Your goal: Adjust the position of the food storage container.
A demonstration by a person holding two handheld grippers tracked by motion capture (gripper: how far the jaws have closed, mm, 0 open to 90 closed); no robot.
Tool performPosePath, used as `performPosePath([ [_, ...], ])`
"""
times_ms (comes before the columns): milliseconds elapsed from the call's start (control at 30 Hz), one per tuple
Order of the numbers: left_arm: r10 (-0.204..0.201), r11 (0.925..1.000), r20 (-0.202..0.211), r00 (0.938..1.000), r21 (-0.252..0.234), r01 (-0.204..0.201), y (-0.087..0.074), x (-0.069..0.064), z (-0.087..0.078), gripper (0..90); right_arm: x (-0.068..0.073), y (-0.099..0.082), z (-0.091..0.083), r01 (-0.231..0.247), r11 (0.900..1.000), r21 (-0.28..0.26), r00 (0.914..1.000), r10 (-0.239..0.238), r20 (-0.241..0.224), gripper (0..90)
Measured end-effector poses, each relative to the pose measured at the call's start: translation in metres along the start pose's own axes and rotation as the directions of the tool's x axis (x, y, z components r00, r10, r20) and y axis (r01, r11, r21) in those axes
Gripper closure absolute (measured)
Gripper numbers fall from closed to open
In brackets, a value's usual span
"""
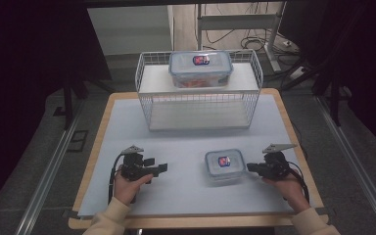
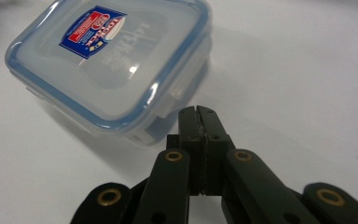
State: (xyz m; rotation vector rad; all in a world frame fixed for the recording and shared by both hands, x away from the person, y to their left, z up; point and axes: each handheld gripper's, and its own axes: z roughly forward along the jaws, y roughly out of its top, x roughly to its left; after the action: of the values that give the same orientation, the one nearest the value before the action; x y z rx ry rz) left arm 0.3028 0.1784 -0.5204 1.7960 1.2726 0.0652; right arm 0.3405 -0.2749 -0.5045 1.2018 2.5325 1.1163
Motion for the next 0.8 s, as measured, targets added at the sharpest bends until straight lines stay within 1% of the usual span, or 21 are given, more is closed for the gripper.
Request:
performPosePath([
  [67,-0.005,1.0,-0.001,1.0,0.001,0.005,0.0,0.001,0.0,29.1,0.001,0.0,0.001,0.005,1.0,-0.002,1.0,-0.005,0.004,89.5],
  [200,-0.005,1.0,0.001,1.0,0.0,0.005,0.0,0.001,0.0,29.0,-0.001,0.0,0.0,-0.005,1.0,-0.005,1.0,0.005,0.009,89.5],
  [300,-0.005,1.0,0.001,1.0,0.003,0.005,0.0,0.0,0.001,29.1,0.0,0.001,0.004,-0.013,0.9999,-0.002,0.9999,0.013,0.004,89.5],
  [333,-0.005,1.0,0.001,1.0,0.004,0.005,0.0,0.0,0.001,29.1,0.001,0.002,0.006,-0.011,0.9999,-0.001,0.9999,0.011,0.003,89.5],
  [400,-0.005,1.0,0.001,1.0,0.005,0.005,0.0,0.0,0.001,29.1,0.003,0.005,0.008,-0.003,1.0,0.009,0.9998,0.003,0.018,89.5],
  [467,-0.007,1.0,0.0,1.0,0.0,0.007,0.0,0.001,0.0,29.1,0.004,0.006,0.01,-0.004,1.0,0.009,1.0,0.004,0.008,89.5],
  [633,-0.015,0.9999,-0.004,0.9999,-0.002,0.015,0.0,0.003,-0.001,29.2,0.009,0.01,0.015,0.008,0.9999,0.013,0.9999,-0.008,0.008,89.5],
  [800,-0.019,0.9998,-0.006,0.9998,-0.008,0.019,0.0,0.004,-0.002,29.3,0.016,0.014,0.021,0.024,0.9996,0.018,0.9997,-0.024,-0.005,89.5],
])
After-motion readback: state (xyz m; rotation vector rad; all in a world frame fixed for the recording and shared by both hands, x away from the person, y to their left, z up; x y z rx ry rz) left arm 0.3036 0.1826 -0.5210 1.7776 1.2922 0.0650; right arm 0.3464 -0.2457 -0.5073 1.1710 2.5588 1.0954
